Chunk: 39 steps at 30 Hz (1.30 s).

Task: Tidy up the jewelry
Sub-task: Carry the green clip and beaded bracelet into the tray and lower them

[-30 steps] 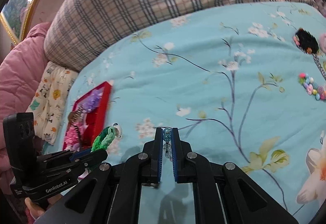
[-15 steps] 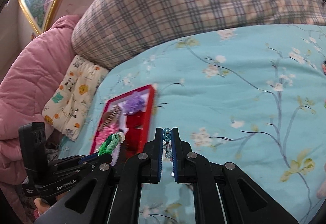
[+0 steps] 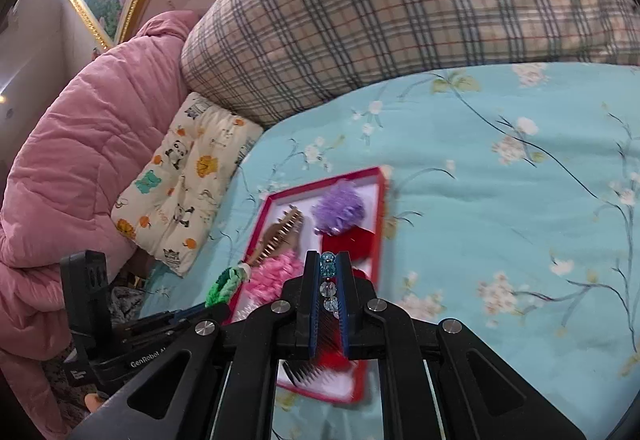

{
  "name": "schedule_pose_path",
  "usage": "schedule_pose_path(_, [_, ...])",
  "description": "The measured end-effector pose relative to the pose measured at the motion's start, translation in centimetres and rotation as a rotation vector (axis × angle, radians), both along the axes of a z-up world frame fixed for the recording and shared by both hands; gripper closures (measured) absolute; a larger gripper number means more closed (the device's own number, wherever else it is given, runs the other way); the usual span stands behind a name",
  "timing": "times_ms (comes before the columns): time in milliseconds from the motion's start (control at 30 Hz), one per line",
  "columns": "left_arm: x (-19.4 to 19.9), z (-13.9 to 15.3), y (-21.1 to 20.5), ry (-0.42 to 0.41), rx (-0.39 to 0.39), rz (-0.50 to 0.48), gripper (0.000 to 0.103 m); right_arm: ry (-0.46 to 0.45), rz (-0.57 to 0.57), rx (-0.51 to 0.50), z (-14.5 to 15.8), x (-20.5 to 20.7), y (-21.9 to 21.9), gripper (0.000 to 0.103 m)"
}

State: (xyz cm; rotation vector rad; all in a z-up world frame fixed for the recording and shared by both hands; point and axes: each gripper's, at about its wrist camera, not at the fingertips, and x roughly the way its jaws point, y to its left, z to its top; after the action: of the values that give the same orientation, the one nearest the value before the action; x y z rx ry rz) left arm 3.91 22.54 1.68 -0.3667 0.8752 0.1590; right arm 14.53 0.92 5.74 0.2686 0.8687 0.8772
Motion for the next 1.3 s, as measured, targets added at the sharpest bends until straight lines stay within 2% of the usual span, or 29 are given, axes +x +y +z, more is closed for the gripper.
schedule_pose_path(300, [0.6,-0.7,2.7,0.007,-0.009,0.038,0.09,-0.011,0.043,0.01,0.5,1.1,4.0,0.096])
schedule_pose_path(733, [3.3,-2.8,4.0,0.048,-0.005,0.037,0.09,0.028,0.082,0.003,-1.6,3.8,8.3,0.096])
schedule_pose_path(1067, [4.4,-5.2,4.8,0.091,-0.011,0.048,0.09,0.101,0.097,-0.081,-6.2,5.1,10.0,0.096])
schedule_pose_path(1300, [4.7,-6.0,5.2,0.106,-0.017,0.058,0.088,0.121,0.112,-0.125,-7.7,5.5,10.9,0.096])
